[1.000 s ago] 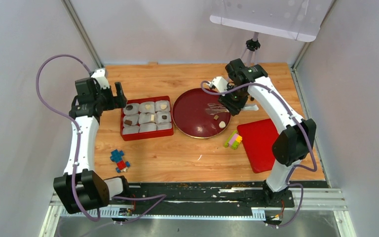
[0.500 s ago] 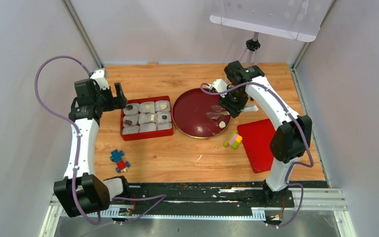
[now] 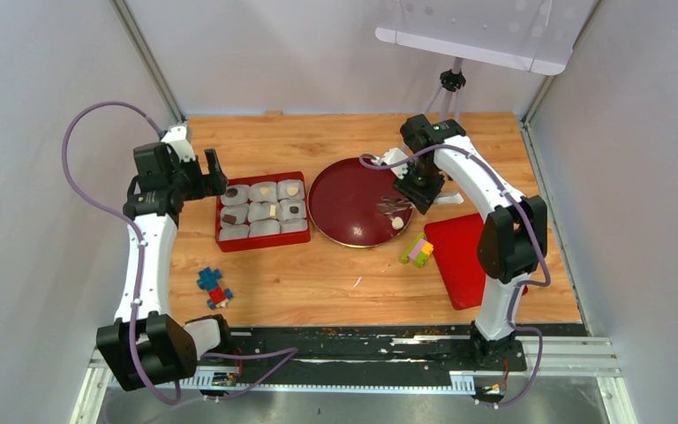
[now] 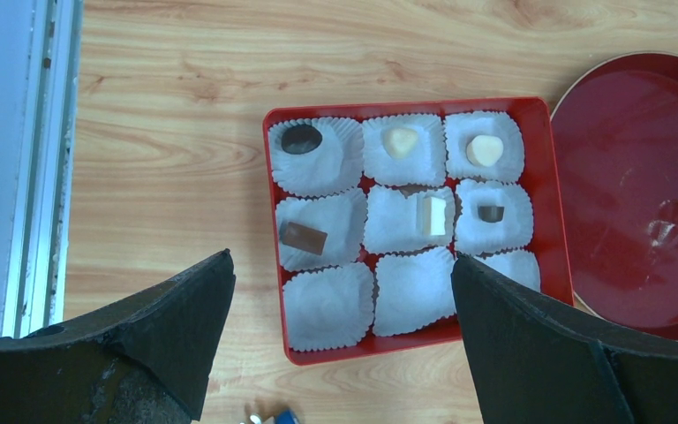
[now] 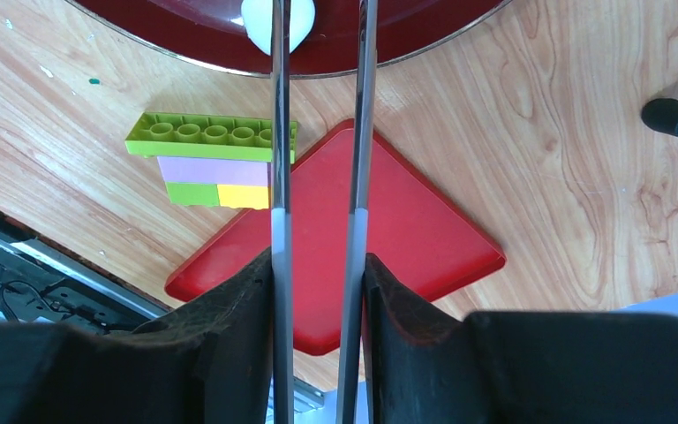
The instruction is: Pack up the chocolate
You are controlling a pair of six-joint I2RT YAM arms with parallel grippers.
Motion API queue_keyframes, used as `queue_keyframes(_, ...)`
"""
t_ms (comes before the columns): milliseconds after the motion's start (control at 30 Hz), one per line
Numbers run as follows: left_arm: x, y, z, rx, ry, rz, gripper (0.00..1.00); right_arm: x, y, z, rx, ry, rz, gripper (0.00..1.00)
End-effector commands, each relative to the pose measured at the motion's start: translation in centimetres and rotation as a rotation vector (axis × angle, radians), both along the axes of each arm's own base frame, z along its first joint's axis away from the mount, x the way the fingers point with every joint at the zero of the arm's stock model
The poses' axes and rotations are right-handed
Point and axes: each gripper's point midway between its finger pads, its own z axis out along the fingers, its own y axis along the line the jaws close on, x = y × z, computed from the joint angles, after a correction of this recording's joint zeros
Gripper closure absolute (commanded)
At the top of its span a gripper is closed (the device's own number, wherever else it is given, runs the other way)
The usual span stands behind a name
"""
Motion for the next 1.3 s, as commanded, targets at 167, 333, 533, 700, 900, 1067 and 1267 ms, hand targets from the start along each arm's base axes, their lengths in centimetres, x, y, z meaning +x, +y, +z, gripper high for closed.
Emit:
queue_keyframes(167,0.2,0.1,1.0,-0.005,-0.042,0.008,0.00,1.4,1.1,2.5,0.055,-0.070,0.011,0.86)
queue_keyframes(333,0.1,0.2,0.9,0.004,-0.035,0.008,0.00,2.3,5.6,6.0,0.194,-0.147,0.083,0.89)
queue_keyframes(533,-0.2,0.5,0.8,0.026,-0.019,0.011,0.00,1.3,12.8,7.9,0.303,-0.179,0.240,0.90)
queue_keyframes(700,-0.4,0.8,0.9,0.043,-0.018,0.015,0.00,0.6,19.4,7.5,0.360,-0.180,0.371,0.90)
queue_keyframes(900,-0.7,1.3,1.0,0.054,-0.015,0.028,0.00,-0.2,26.1,6.2,0.429,-0.172,0.468,0.90)
queue_keyframes(1067,-0.9,1.3,0.6,0.046,-0.008,0.030,0.00,-1.3,28.6,3.8,0.464,-0.118,0.503,0.90)
queue_keyframes(1267,-0.8,1.1,0.6,0.041,-0.012,0.027,0.00,-1.7,29.5,1.9,0.458,-0.094,0.504,0.87)
